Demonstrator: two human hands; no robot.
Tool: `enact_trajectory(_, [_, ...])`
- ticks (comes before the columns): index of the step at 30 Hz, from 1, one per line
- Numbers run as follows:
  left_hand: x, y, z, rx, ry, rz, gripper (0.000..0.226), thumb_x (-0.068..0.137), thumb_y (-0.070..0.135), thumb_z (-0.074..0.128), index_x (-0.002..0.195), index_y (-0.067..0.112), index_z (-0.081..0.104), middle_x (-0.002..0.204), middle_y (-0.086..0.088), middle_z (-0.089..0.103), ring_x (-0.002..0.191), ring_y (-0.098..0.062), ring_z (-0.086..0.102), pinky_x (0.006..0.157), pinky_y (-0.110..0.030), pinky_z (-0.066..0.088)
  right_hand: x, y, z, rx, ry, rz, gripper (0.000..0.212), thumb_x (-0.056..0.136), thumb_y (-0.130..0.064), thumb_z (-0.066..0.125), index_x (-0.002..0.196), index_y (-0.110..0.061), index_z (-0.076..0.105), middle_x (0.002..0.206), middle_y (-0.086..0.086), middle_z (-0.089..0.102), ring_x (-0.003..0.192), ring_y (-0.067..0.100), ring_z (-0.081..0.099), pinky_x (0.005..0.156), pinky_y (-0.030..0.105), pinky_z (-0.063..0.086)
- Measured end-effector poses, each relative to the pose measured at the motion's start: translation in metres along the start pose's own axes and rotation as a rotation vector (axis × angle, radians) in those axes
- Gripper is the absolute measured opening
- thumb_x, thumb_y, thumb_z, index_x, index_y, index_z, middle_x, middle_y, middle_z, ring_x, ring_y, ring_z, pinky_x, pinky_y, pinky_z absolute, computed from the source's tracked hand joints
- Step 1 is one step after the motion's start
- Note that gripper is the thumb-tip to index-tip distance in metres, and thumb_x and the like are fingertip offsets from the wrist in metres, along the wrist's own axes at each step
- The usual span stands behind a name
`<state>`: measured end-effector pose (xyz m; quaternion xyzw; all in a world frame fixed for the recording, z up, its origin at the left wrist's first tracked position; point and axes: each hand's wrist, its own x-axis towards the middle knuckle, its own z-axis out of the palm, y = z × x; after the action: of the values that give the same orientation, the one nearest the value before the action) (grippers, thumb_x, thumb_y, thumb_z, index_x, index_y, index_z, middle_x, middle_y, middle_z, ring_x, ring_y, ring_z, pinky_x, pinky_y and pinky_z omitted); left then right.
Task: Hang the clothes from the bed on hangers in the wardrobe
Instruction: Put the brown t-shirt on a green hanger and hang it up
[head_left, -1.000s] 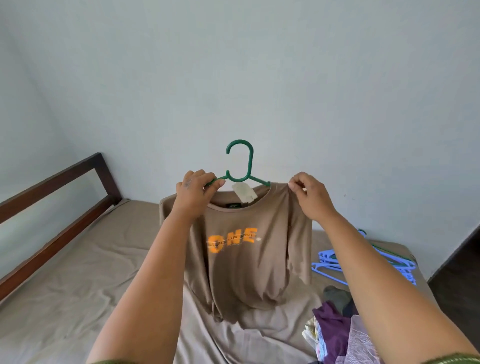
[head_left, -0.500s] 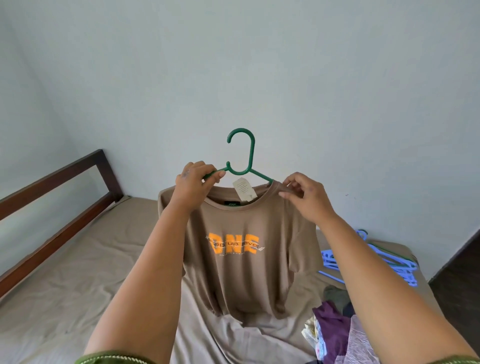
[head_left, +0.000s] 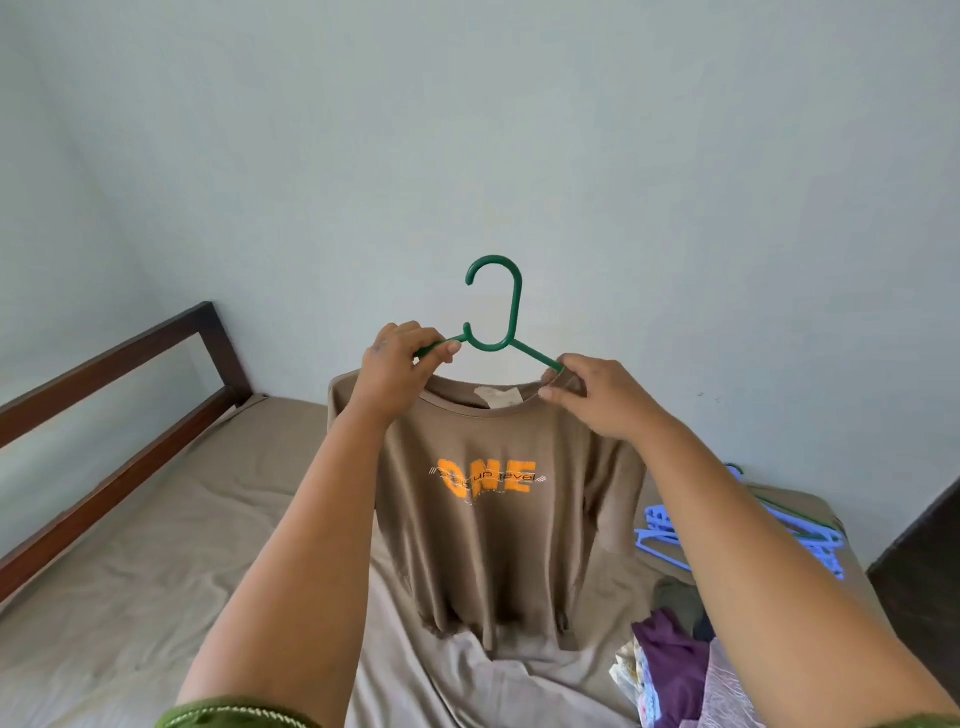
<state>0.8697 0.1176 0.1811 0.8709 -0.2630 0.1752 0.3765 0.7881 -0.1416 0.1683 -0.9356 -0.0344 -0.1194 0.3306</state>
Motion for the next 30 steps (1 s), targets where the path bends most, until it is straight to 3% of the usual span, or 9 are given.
enact_trajectory(2, [0.0, 0.003, -0.001, -0.014, 0.024, -0.007, 0.025, 0.092, 0.043, 0.059, 0.086, 0.021, 0.071, 0.079, 0.012, 0.053, 0.091, -0.016, 0.045, 0.077, -0.029, 0.035, 0.001, -0.001, 0.004, -0.034, 0.1, -0.036, 0.024, 0.095, -0.034, 0.058, 0.091, -0.01, 0.062, 0.068, -0.007, 0.055, 0.066, 0.016, 0.051, 0.06, 0.029, 0.037])
enact_trajectory(4, [-0.001, 0.003, -0.004, -0.037, 0.074, -0.012, 0.022, 0.087, 0.046, 0.066, 0.096, 0.026, 0.07, 0.089, 0.017, 0.056, 0.097, -0.014, 0.048, 0.084, -0.032, 0.039, 0.002, 0.002, 0.0, -0.051, 0.189, -0.058, 0.026, 0.095, -0.033, 0.057, 0.088, -0.008, 0.062, 0.066, -0.003, 0.055, 0.065, 0.019, 0.051, 0.059, 0.031, 0.036])
enact_trajectory(8, [-0.012, -0.02, -0.012, 0.154, -0.004, -0.103, 0.058, 0.077, 0.058, 0.07, 0.127, 0.035, 0.054, 0.126, 0.015, 0.055, 0.123, -0.014, 0.042, 0.106, -0.04, 0.028, 0.002, 0.005, -0.023, -0.1, 0.308, -0.049, 0.019, 0.095, -0.036, 0.056, 0.089, -0.019, 0.062, 0.065, -0.014, 0.052, 0.062, 0.009, 0.049, 0.055, 0.026, 0.034])
enact_trajectory(10, [-0.019, -0.031, -0.011, 0.198, -0.021, -0.129, 0.04, 0.086, 0.05, 0.065, 0.12, 0.03, 0.057, 0.116, 0.008, 0.061, 0.117, -0.021, 0.048, 0.099, -0.04, 0.032, -0.003, 0.005, -0.035, -0.099, 0.341, -0.038, 0.019, 0.095, -0.035, 0.056, 0.091, -0.018, 0.063, 0.067, -0.014, 0.053, 0.064, 0.012, 0.05, 0.056, 0.027, 0.035])
enact_trajectory(12, [-0.022, -0.032, -0.01, 0.101, 0.011, -0.13, 0.017, 0.094, 0.039, 0.057, 0.092, 0.022, 0.059, 0.082, 0.006, 0.061, 0.09, -0.022, 0.055, 0.077, -0.033, 0.038, -0.011, 0.004, -0.044, -0.103, 0.349, -0.014, 0.017, 0.095, -0.034, 0.056, 0.091, -0.018, 0.062, 0.07, -0.011, 0.056, 0.065, 0.014, 0.051, 0.058, 0.028, 0.037])
enact_trajectory(15, [-0.02, -0.018, -0.008, -0.155, 0.005, -0.103, 0.021, 0.095, 0.034, 0.057, 0.078, 0.022, 0.057, 0.067, 0.007, 0.053, 0.064, -0.007, 0.047, 0.058, -0.022, 0.035, -0.032, 0.006, -0.055, -0.121, 0.408, 0.032, 0.014, 0.096, -0.033, 0.056, 0.09, -0.021, 0.06, 0.072, -0.005, 0.059, 0.066, 0.016, 0.052, 0.061, 0.029, 0.039])
enact_trajectory(18, [-0.011, 0.008, -0.003, -0.345, 0.056, -0.041, 0.009, 0.094, 0.029, 0.061, 0.087, 0.022, 0.062, 0.074, 0.01, 0.059, 0.064, 0.001, 0.048, 0.058, -0.009, 0.037, -0.063, 0.011, -0.067, -0.125, 0.53, 0.087, 0.015, 0.095, -0.031, 0.057, 0.094, -0.016, 0.061, 0.075, -0.004, 0.061, 0.07, 0.017, 0.054, 0.065, 0.03, 0.041])
enact_trajectory(24, [-0.011, 0.073, 0.032, -0.496, 0.015, 0.096, 0.008, 0.097, 0.026, 0.057, 0.096, 0.02, 0.061, 0.084, 0.018, 0.061, 0.077, 0.011, 0.054, 0.068, -0.006, 0.041, -0.142, 0.01, -0.093, -0.222, 0.672, 0.241, 0.019, 0.097, -0.03, 0.054, 0.1, -0.011, 0.056, 0.076, -0.002, 0.059, 0.071, 0.018, 0.053, 0.065, 0.031, 0.04])
enact_trajectory(30, [-0.038, 0.152, 0.046, -0.542, -0.04, 0.345, 0.017, 0.101, 0.024, 0.05, 0.106, 0.013, 0.062, 0.094, 0.016, 0.055, 0.089, 0.015, 0.051, 0.078, -0.002, 0.036, -0.249, -0.016, -0.129, -0.308, 0.843, 0.352, 0.021, 0.097, -0.033, 0.053, 0.096, -0.013, 0.055, 0.063, -0.01, 0.046, 0.06, 0.004, 0.045, 0.058, 0.029, 0.033])
